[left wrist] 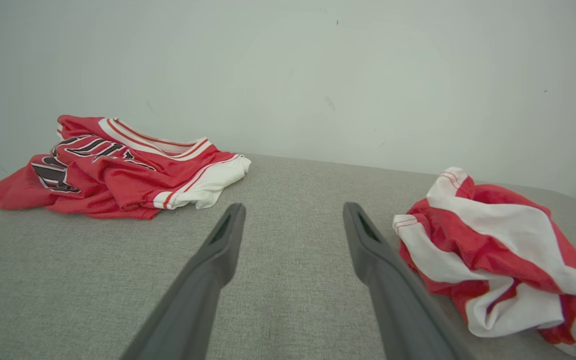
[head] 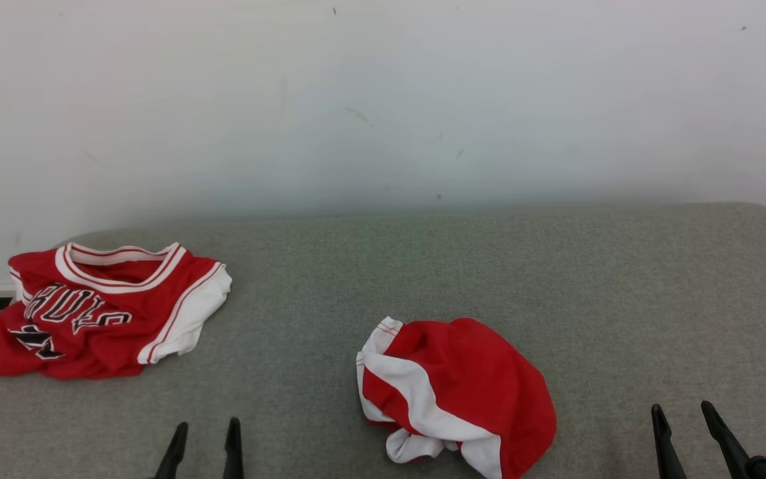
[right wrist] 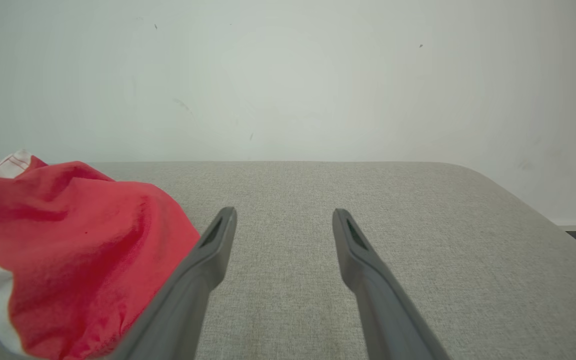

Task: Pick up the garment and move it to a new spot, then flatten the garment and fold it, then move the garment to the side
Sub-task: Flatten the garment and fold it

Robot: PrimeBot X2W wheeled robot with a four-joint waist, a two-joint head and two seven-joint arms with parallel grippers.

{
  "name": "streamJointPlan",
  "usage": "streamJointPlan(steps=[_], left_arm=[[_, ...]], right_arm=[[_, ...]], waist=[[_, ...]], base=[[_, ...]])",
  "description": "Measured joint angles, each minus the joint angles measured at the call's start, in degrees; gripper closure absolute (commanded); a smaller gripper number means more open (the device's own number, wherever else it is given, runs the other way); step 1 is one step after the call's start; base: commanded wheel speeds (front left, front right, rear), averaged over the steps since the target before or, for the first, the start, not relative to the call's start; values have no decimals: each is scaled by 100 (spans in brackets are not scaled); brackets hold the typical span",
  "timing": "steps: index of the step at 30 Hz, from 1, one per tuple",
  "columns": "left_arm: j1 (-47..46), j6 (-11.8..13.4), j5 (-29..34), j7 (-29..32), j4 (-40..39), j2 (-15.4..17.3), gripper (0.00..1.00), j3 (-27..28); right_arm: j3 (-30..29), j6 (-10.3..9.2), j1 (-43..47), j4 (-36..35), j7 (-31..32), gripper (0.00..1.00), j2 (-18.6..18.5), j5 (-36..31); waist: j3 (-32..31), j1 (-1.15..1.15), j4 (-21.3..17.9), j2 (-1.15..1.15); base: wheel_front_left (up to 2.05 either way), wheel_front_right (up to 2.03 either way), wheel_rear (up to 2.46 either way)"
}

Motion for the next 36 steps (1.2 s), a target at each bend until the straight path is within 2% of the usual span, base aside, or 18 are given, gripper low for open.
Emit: streamJointPlan(steps=[29, 36], left_arm=[[4, 13, -51, 0, -80, 0, 0, -60], [-438, -244, 166, 0, -426, 0, 0, -635]], right_arm=[[26, 0, -13, 7, 0, 0, 2, 41], [77, 0, -62, -22, 0, 0, 11, 52]], waist=[[-15, 0, 42, 0], [50, 0, -56, 0]], base=[[0, 0, 0], [0, 0, 0]])
